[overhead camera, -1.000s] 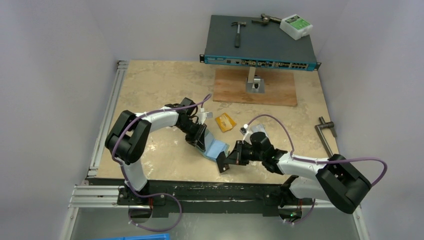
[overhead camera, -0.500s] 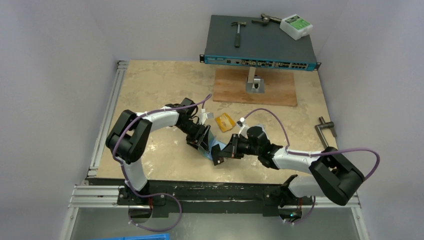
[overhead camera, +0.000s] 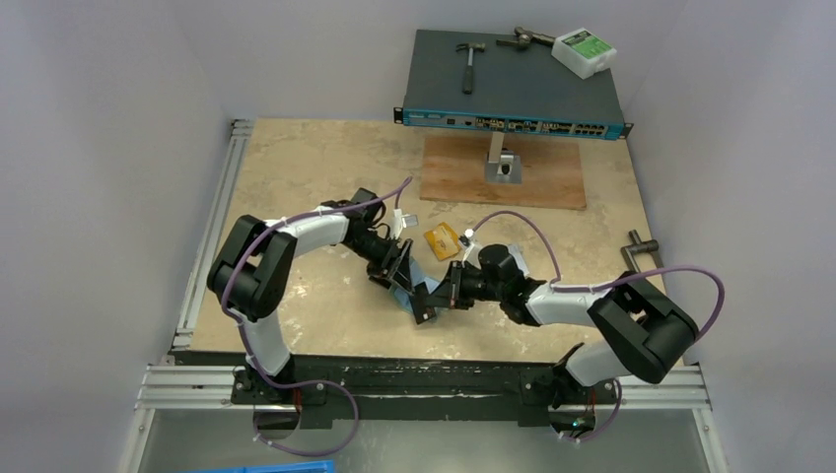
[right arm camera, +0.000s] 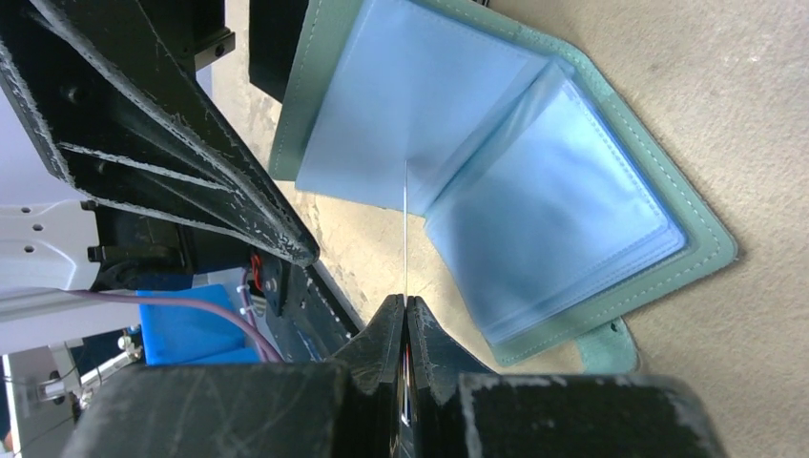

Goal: Put the credit cards into the card holder
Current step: Insert the credit card into the card holder.

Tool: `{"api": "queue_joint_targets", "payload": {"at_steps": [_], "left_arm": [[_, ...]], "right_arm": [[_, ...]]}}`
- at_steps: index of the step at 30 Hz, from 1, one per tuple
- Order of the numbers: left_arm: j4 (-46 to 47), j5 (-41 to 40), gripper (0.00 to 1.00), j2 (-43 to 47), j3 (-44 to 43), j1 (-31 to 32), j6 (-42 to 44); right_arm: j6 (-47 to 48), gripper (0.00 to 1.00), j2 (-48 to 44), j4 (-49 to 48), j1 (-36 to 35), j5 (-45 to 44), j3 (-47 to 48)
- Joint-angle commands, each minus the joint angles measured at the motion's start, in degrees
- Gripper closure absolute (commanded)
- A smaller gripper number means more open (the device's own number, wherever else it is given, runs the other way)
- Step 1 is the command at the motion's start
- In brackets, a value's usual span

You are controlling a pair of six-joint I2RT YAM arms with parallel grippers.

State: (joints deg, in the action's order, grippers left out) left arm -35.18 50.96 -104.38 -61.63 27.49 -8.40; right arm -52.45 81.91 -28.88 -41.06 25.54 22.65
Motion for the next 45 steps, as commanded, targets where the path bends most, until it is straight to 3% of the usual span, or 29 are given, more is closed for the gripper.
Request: {"api": "queue_joint_targets", "payload": {"at_steps": [1, 7, 12, 16, 23, 29, 36, 45], "left_arm": [[-0.14, 3.55, 0.40, 0.75, -1.69, -0.95, -0.08], [0.13, 0.88, 0.47, -1.67, -2.01, -1.01, -0.57], [0.27, -5.22, 0.70, -3.90, -2.86, -1.04, -2.09], [-0.08, -5.10, 0.91, -5.42, -4.20, -1.03, -2.66], [1.62, -1.68, 0.99, -5.55, -2.92, -1.12, -3.74], [6.68, 0.07, 0.98, -5.81, 1.70, -1.47, -8.06], [5.80, 0.54, 0.72, -10.35, 1.43, -1.23, -9.19], [7.45, 2.29, 0.65, -5.59, 1.56, -1.44, -11.00]], "right_arm": [[0.84, 1.00, 1.22, -3.94, 0.23, 1.78, 2.77], [0.81, 1.00, 2.39, -4.75, 0.20, 2.23, 3.04], [0.50, 1.00, 1.18, -4.55, 0.19, 2.45, 1.42], [0.46, 1.00, 0.04, -3.91, 0.26, 2.07, -0.34], [2.15, 1.00, -2.44, 0.96, 1.54, -1.13, -2.62], [1.87, 1.00, -4.44, 3.54, 2.68, -5.14, -2.42], [2.42, 1.00, -1.83, 4.82, 3.03, -4.61, 0.98], [4.58, 1.00, 1.09, 7.46, 3.01, -3.04, 2.96]]}}
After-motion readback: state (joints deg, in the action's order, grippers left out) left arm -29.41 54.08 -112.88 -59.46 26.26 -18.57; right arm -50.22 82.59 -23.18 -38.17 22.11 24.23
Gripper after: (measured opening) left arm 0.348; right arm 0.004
